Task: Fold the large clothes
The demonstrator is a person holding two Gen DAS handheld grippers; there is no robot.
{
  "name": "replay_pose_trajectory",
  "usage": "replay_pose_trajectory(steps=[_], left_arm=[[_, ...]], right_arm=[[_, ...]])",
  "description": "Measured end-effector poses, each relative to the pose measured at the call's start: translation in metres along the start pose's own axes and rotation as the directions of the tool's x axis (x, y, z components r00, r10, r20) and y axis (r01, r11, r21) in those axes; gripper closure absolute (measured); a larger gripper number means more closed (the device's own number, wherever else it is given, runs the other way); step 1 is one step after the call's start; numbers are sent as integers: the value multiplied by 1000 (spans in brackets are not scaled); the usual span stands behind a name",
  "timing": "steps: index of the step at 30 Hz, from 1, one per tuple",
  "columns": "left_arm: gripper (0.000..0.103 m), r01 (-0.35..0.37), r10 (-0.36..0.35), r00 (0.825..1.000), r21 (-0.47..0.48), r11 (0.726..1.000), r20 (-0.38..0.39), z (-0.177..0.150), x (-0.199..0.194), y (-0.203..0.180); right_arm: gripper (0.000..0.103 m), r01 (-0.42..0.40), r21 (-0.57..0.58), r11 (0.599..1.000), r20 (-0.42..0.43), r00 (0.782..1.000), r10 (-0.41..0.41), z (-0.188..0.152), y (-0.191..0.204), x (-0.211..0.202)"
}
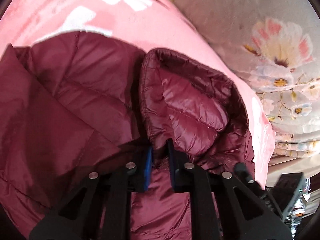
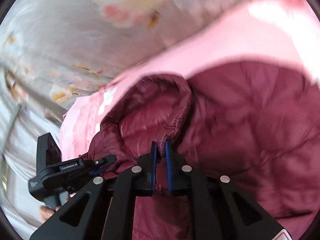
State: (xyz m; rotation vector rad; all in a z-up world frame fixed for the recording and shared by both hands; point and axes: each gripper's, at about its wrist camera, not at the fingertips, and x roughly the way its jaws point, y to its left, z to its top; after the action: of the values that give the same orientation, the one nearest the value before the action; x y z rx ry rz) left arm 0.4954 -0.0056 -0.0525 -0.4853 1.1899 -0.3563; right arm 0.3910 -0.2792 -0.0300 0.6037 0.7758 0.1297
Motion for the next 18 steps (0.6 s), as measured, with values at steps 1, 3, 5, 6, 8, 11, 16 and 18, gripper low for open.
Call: replay_pose_trajectory(steps=[1,3,5,6,8,11,16,18], left_arm=[[92,-22,21,1000,39,999,23,-3,-3,-3],[92,-75,70,996,93,993,51,-8,-5,-5],[92,-149,137,987,156,976,80,-16,3,-10],[92,-178,164,982,182,967,94,-20,7,-12],[91,-236,207,968,239,942,142,-30,13,-18],[90,-299,247,947,291,909,204,-38,16,-24],[89,-380,281,910,343,859,306,-55,21,-31],[89,-401,291,900,352,846,325,-58,23,-33]], right_arm=[[95,35,-45,998,14,999,-34,-1,4,-2],[95,128,-139,982,17,992,-127,-6,10,2],[95,191,-192,963,0,981,-195,-14,10,13],[95,217,-213,953,-7,975,-224,-19,8,20],[95,243,-241,940,-9,968,-252,-26,3,28],[95,267,-274,924,10,961,-275,-29,2,32],[94,309,-319,896,40,949,-313,-37,5,34],[94,320,-326,890,47,945,-322,-37,7,33]])
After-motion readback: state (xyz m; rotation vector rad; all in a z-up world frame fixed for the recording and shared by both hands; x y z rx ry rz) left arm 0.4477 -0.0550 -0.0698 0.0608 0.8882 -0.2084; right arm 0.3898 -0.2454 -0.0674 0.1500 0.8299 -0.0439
